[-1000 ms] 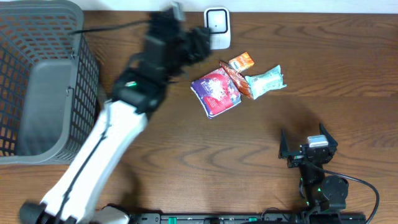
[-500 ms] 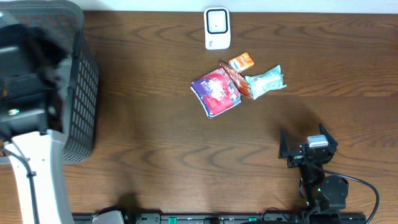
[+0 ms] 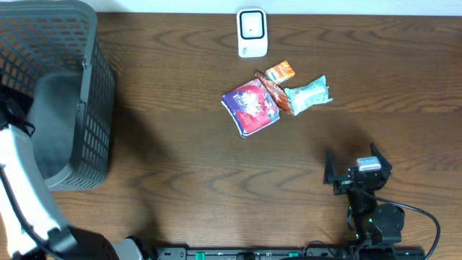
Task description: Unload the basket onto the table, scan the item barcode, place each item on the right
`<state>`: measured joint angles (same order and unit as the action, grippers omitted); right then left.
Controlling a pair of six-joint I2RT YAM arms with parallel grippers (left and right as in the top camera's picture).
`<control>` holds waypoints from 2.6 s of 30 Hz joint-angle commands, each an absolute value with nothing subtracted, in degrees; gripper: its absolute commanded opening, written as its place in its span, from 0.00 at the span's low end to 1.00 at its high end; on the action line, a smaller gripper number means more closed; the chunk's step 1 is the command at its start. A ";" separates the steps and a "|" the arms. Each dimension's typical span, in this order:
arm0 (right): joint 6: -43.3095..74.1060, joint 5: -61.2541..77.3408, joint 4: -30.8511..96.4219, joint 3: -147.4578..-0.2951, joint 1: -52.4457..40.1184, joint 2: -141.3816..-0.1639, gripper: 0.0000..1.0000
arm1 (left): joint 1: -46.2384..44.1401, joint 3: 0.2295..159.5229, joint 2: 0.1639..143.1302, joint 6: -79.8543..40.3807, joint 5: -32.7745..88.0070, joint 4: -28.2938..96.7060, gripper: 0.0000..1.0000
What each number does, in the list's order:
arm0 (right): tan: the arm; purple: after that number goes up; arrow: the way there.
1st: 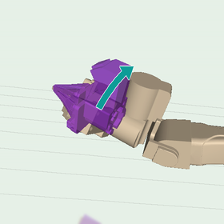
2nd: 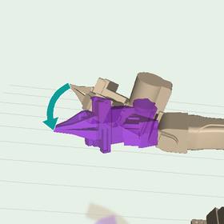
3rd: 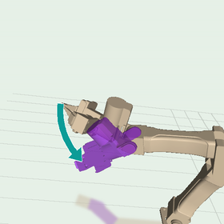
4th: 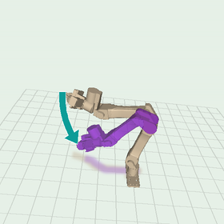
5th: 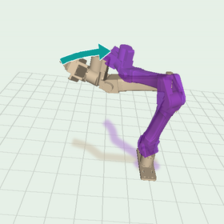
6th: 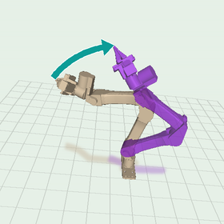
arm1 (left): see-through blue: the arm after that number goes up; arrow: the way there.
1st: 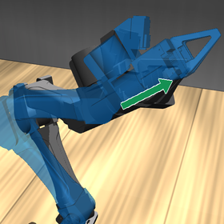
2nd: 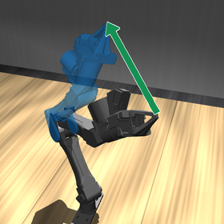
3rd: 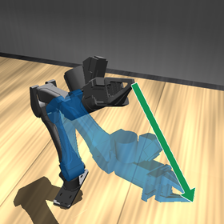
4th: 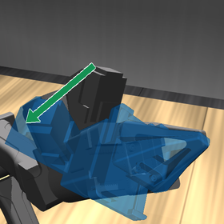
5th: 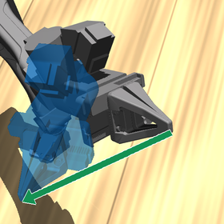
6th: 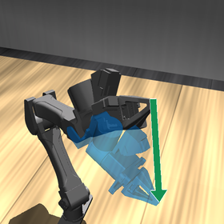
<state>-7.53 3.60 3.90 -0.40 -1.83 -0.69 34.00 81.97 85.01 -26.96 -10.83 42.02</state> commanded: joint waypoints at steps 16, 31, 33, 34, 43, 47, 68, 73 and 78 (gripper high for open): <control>-6.72 3.51 4.10 -0.36 -1.50 -0.38 0.99 | 33.28 81.89 91.31 -26.13 -9.67 39.72 0.56; -6.72 3.51 4.10 -0.36 -1.50 -0.38 0.99 | 37.26 81.89 78.46 -25.30 -8.23 36.34 0.56; -6.72 3.51 4.12 -0.36 -1.50 -0.38 0.99 | 37.28 81.89 75.75 -25.30 -5.67 35.18 0.56; -6.72 3.51 4.12 -0.36 -1.50 -0.38 0.99 | 37.26 81.89 73.65 -25.32 -3.75 34.44 0.56; -6.72 3.51 4.12 -0.36 -1.50 -0.38 0.99 | 35.62 81.89 69.34 -25.32 29.98 26.15 0.55; -6.72 3.51 4.10 -0.36 -1.50 -0.38 0.99 | 28.42 81.87 69.34 -25.36 39.75 27.07 0.56; -6.72 3.51 4.12 -0.34 -1.50 -0.38 0.99 | -16.84 81.87 81.12 -20.16 15.31 50.43 0.62; -6.72 3.51 4.12 -0.36 -1.50 -0.38 0.99 | -20.97 81.87 85.23 -20.05 15.29 53.65 0.66; -6.72 3.51 4.10 -0.36 -1.50 -0.38 0.99 | -23.79 81.87 87.50 -19.73 10.57 55.96 0.68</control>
